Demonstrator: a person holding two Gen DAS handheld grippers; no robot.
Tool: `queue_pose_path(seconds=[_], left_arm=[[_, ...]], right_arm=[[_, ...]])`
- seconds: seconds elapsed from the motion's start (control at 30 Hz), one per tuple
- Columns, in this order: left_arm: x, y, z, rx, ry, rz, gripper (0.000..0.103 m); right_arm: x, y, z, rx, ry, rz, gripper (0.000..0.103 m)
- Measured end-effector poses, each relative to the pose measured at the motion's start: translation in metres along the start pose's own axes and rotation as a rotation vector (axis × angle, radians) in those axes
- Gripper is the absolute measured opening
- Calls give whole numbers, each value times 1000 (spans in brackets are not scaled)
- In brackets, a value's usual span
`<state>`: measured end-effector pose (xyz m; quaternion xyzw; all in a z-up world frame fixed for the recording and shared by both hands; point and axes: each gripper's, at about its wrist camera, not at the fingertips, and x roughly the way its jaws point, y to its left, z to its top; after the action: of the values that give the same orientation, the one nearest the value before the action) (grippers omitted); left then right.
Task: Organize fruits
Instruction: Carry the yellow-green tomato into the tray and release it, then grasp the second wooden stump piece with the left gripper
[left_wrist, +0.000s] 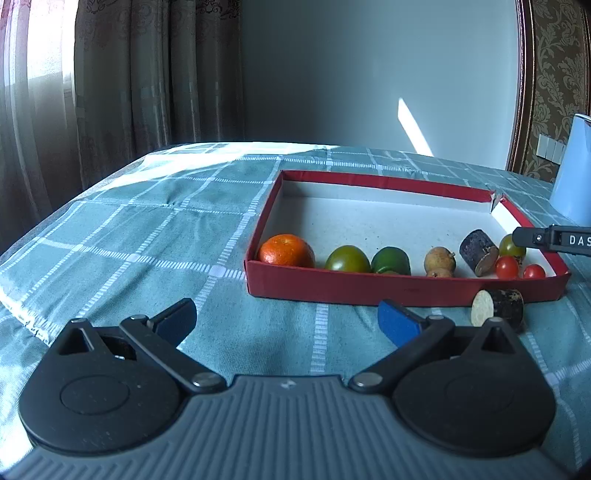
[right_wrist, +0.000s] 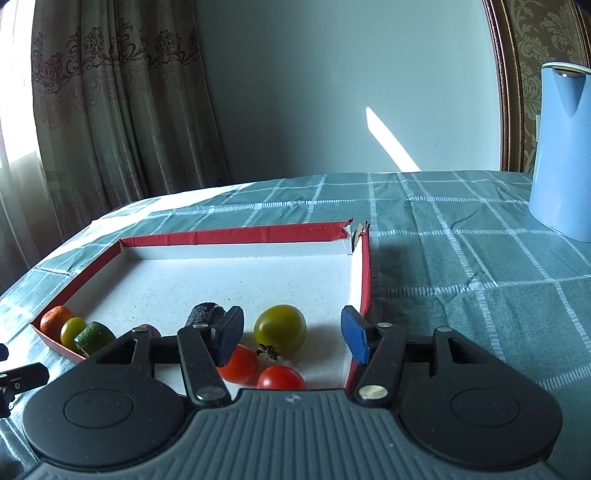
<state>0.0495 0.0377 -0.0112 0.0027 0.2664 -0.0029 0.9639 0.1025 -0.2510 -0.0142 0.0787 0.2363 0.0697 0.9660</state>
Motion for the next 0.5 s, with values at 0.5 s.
queue_pose_path(seconds=[0.5], left_arm=[[-28, -85, -8, 145, -62, -121, 103]], right_arm=[[-80, -68, -46, 289, -73, 11, 61]])
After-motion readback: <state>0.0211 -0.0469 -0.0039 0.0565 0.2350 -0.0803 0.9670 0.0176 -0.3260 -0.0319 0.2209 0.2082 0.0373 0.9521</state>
